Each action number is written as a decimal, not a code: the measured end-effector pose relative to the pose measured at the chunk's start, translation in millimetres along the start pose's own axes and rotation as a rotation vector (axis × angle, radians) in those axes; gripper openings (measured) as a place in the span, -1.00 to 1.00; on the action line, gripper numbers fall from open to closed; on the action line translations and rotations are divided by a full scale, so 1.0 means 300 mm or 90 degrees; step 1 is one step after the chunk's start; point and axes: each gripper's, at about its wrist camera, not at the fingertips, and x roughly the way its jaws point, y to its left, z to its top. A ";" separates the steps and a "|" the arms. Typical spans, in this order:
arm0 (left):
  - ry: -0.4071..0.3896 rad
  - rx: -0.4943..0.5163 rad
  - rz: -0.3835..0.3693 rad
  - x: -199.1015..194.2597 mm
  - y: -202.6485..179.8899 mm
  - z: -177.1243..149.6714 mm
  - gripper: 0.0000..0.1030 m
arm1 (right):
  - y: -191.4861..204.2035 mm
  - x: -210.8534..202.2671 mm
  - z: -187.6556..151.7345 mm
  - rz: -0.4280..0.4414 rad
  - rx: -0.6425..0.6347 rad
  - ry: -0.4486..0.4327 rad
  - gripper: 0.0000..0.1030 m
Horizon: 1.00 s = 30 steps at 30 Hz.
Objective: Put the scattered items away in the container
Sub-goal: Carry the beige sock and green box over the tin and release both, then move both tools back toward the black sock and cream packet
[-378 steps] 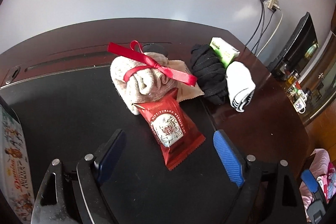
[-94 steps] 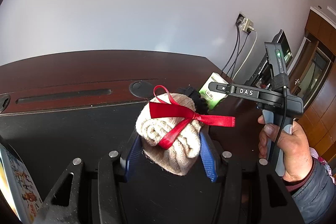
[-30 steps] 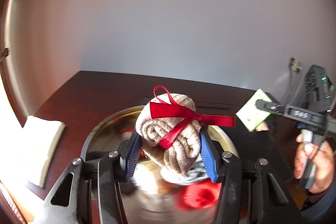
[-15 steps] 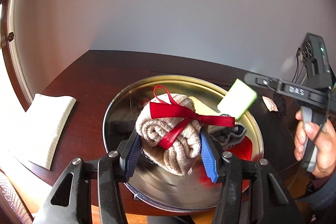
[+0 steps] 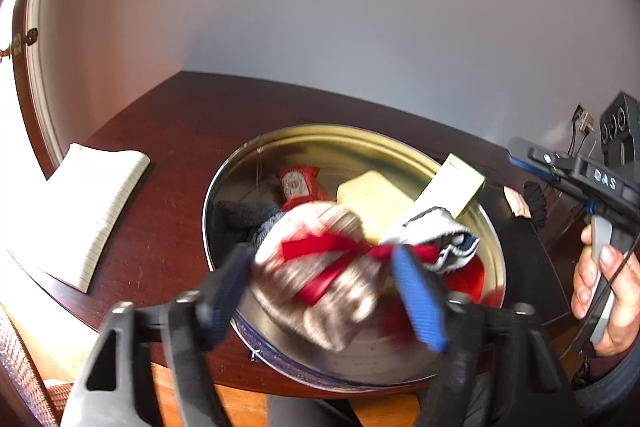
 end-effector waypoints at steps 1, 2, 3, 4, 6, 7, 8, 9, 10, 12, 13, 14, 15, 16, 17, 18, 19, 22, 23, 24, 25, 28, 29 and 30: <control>-0.007 -0.001 0.000 -0.007 -0.003 0.005 0.62 | -0.003 -0.011 -0.007 0.000 0.004 -0.005 -0.03; -0.013 -0.001 0.000 -0.015 -0.008 0.010 0.62 | -0.007 -0.021 -0.012 0.002 0.007 -0.008 -0.03; -0.021 -0.001 0.001 -0.023 -0.013 0.017 0.62 | -0.011 -0.030 -0.018 0.003 0.009 -0.010 -0.03; -0.026 0.000 0.002 -0.029 -0.017 0.022 0.62 | -0.015 -0.040 -0.024 0.005 0.012 -0.013 -0.02; -0.031 0.003 0.003 -0.035 -0.030 0.029 0.62 | -0.031 -0.064 -0.042 0.008 0.022 -0.021 0.01; -0.030 0.004 0.002 -0.033 -0.036 0.030 0.62 | -0.043 -0.079 -0.048 0.006 0.027 -0.025 0.09; -0.028 0.007 -0.001 -0.031 -0.045 0.029 0.62 | -0.055 -0.094 -0.055 0.003 0.032 -0.029 0.12; -0.025 0.010 -0.005 -0.027 -0.057 0.027 0.62 | -0.067 -0.109 -0.061 0.001 0.037 -0.033 0.14; -0.023 0.015 -0.008 -0.024 -0.069 0.026 0.62 | -0.083 -0.122 -0.071 0.000 0.045 -0.035 0.14; -0.020 0.026 -0.018 -0.016 -0.101 0.023 0.62 | -0.113 -0.146 -0.090 -0.002 0.061 -0.039 0.14; -0.019 0.031 -0.023 -0.014 -0.118 0.023 0.62 | -0.124 -0.157 -0.096 -0.006 0.065 -0.040 0.14; -0.020 0.037 -0.031 -0.012 -0.137 0.023 0.62 | -0.137 -0.170 -0.103 -0.008 0.069 -0.042 0.14; -0.021 0.046 -0.039 -0.014 -0.160 0.024 0.62 | -0.149 -0.184 -0.109 -0.011 0.074 -0.044 0.14; -0.023 0.056 -0.048 -0.016 -0.183 0.025 0.62 | -0.166 -0.206 -0.120 -0.014 0.080 -0.049 0.22; -0.025 0.065 -0.056 -0.018 -0.206 0.026 0.62 | -0.180 -0.224 -0.127 -0.021 0.086 -0.054 0.29; -0.026 0.077 -0.067 -0.018 -0.235 0.029 0.62 | -0.198 -0.245 -0.137 -0.030 0.095 -0.062 0.38; -0.026 0.088 -0.078 -0.018 -0.266 0.032 0.62 | -0.222 -0.273 -0.150 -0.035 0.109 -0.072 0.42; -0.022 0.126 -0.115 0.000 -0.383 0.043 0.62 | -0.283 -0.342 -0.183 -0.053 0.134 -0.092 0.42; -0.021 0.137 -0.127 0.006 -0.421 0.045 0.62 | -0.300 -0.367 -0.193 -0.061 0.140 -0.096 0.42; -0.021 0.148 -0.139 0.012 -0.460 0.046 0.62 | -0.323 -0.392 -0.205 -0.071 0.149 -0.101 0.42; -0.020 0.161 -0.151 0.022 -0.502 0.046 0.62 | -0.346 -0.416 -0.217 -0.080 0.158 -0.105 0.45; -0.011 0.193 -0.182 0.063 -0.623 0.041 0.62 | -0.433 -0.499 -0.262 -0.110 0.197 -0.118 0.49; -0.003 0.200 -0.190 0.085 -0.666 0.039 0.62 | -0.455 -0.518 -0.274 -0.117 0.207 -0.122 0.50; 0.004 0.205 -0.196 0.109 -0.706 0.038 0.62 | -0.477 -0.538 -0.285 -0.124 0.217 -0.125 0.53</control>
